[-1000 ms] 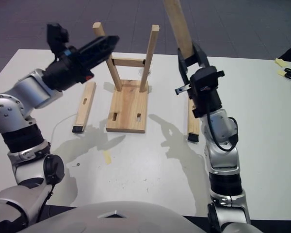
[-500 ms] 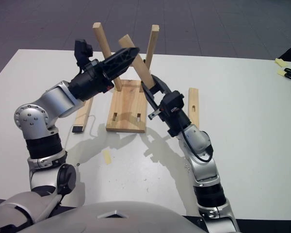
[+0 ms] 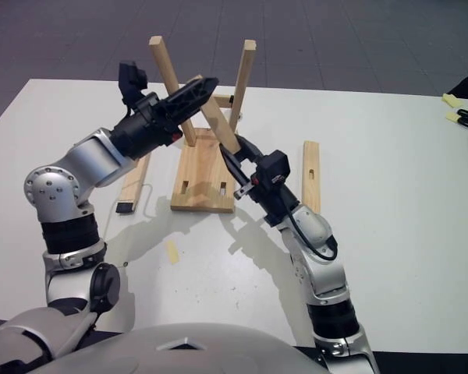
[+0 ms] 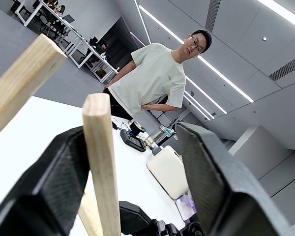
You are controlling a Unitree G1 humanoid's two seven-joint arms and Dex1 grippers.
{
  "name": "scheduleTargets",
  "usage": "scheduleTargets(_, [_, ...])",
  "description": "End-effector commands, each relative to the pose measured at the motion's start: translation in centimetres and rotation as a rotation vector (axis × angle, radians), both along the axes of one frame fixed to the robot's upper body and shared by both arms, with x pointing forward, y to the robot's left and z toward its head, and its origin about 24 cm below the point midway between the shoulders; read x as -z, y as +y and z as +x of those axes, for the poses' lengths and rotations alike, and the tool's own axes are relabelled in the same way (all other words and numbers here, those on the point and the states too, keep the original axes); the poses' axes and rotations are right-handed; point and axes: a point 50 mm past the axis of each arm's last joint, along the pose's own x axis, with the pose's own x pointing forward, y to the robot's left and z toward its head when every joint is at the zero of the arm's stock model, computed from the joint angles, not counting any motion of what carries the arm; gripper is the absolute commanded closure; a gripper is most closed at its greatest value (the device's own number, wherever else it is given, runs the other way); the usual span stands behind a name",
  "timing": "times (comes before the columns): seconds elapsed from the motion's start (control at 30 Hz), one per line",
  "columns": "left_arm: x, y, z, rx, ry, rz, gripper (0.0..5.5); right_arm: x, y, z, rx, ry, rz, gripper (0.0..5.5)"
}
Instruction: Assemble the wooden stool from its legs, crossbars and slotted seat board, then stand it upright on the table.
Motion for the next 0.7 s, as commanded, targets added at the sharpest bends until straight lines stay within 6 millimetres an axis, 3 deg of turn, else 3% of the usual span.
scheduleTargets(0.03, [-0.2, 0.3, 0.2, -0.028, -0.042, 0.07, 3.42, -0.1, 0.1, -0.1, -0.011, 0.004, -0.008, 4.18])
scheduleTargets(0.33, [-0.5, 1.3, 0.6, -0.072, -0.088, 0.131, 4.98, -0.2, 0.0, 0.0, 0.005, -0.026, -0.046, 4.18])
scheduleTargets(0.6, [-0.7, 1.2, 0.7, -0.069, -0.095, 0.14, 5.04, -0.2, -0.2, 0.2, 0.055, -0.092, -0.138, 4.18])
scheduleTargets(0.63, [-0.9, 1.3, 0.8, -0.078, -0.097, 0.132, 5.05, -0.1, -0.3, 0.3, 0.072, -0.098, -0.155, 3.81])
scheduleTargets(0.7, [-1.9, 2.3, 1.6, -0.16, -0.112, 0.105, 5.08, 0.2, -0.6, 0.5, 0.097, -0.096, -0.174, 3.59])
